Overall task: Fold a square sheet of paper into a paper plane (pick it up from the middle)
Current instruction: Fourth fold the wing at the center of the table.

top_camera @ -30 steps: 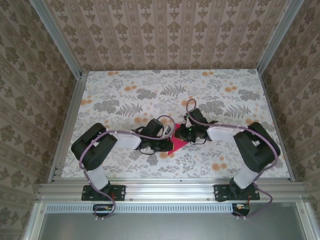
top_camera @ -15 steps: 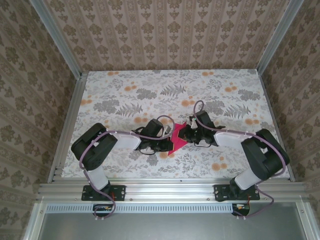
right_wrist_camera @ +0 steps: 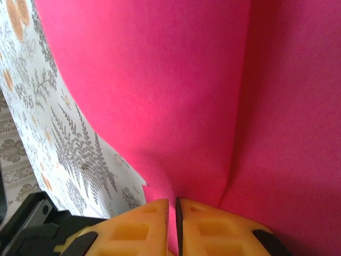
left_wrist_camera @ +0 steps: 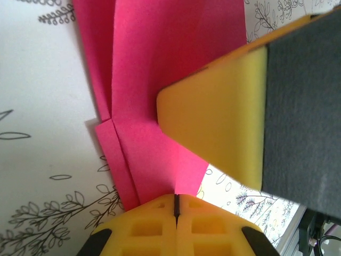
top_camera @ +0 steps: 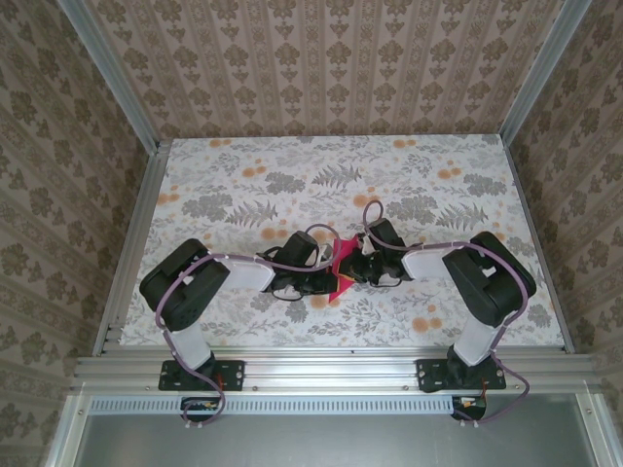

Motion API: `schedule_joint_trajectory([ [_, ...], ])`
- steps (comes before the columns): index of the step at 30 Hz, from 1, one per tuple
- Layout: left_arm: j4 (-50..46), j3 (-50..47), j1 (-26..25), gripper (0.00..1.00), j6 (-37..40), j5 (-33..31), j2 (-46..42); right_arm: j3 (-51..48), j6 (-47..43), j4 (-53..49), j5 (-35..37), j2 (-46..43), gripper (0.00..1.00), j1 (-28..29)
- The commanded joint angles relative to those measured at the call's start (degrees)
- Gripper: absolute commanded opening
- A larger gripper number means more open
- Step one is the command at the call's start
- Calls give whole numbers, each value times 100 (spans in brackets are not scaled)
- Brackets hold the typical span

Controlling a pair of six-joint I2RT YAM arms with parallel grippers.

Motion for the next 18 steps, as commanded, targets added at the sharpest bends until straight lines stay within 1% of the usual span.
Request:
schedule_joint_trajectory([
  [1,-844,-227,16,2,27,-302,438,228,-162,-343,366,178,14,-193],
  [11,-938,-332,15,0,26,-353,571,786,-458,-892,379,492,14,-478],
  [18,-997,-395,20,0,45,-373,588,1128,-568,-1067,269,650,15,-647],
])
